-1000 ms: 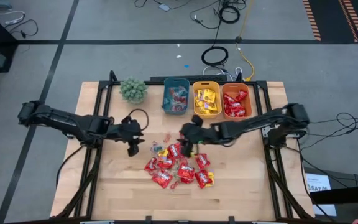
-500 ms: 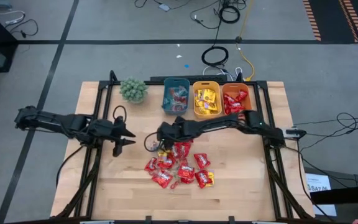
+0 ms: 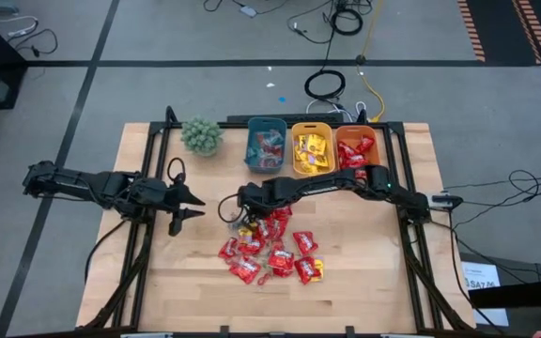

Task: Sort candy
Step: Put the orange gummy into the blue bin, then put the blue gummy into the blue bin

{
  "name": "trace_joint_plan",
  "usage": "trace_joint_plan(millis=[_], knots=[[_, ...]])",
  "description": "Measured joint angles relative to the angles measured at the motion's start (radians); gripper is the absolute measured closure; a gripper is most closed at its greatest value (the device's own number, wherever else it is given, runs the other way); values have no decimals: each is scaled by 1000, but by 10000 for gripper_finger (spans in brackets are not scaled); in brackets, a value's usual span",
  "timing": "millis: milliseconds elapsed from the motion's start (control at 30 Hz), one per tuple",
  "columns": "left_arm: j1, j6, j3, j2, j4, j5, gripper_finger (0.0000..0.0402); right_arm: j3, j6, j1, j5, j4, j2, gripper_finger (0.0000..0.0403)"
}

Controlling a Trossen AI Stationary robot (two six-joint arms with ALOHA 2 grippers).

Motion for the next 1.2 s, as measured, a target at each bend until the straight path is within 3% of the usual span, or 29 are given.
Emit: trace_joint_plan(millis=[233, 400, 533, 700, 1000, 1200], knots=[[0, 64, 0, 2, 36, -40, 253, 20, -84, -50, 151, 20, -212, 400], [0, 62, 0, 2, 38, -124, 253, 19, -147, -137, 277, 83, -275, 398], [0, 61, 0, 2, 51, -132, 253, 25, -175, -240, 255, 110, -296, 384], [0, 34, 0, 2, 59, -132, 253, 17, -247, -334, 74, 64, -269, 318], [0, -19, 0, 3, 58, -146, 253, 23, -389, -398, 67, 78, -283, 180], [0, -19, 0, 3, 59, -167, 253, 23, -456, -399, 67, 68, -283, 138]])
